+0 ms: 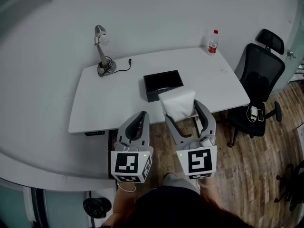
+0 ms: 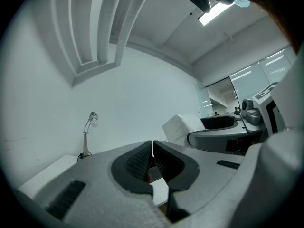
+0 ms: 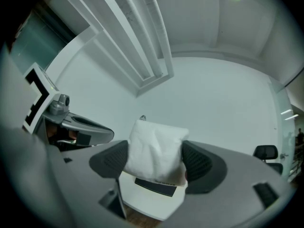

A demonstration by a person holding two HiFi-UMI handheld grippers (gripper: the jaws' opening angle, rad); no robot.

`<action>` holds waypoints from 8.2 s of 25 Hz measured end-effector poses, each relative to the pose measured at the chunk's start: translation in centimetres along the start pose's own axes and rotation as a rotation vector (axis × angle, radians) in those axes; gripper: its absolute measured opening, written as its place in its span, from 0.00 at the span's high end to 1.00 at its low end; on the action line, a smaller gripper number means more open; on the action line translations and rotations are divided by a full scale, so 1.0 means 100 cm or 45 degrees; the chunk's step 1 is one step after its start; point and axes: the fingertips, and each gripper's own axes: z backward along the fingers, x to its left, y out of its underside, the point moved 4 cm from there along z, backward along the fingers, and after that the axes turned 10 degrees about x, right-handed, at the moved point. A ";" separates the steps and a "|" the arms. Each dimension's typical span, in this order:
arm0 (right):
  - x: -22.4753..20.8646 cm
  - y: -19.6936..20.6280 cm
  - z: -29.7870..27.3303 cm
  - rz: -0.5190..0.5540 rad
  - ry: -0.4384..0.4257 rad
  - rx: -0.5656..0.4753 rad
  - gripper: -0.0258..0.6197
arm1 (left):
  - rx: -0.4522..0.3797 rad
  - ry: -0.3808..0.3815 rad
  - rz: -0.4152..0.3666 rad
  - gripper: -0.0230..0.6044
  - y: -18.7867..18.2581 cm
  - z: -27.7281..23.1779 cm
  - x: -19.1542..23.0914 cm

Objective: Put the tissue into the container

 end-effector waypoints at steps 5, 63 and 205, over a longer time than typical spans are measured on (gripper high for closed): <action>-0.014 0.002 -0.015 0.003 -0.020 -0.011 0.38 | 0.006 -0.016 0.003 0.92 -0.001 -0.019 -0.001; -0.051 0.027 -0.198 -0.074 -0.097 0.204 0.39 | 0.058 0.008 0.103 0.92 0.003 -0.168 0.095; -0.027 0.106 -0.257 -0.046 -0.126 0.842 0.76 | 0.135 0.019 0.158 0.92 0.027 -0.184 0.119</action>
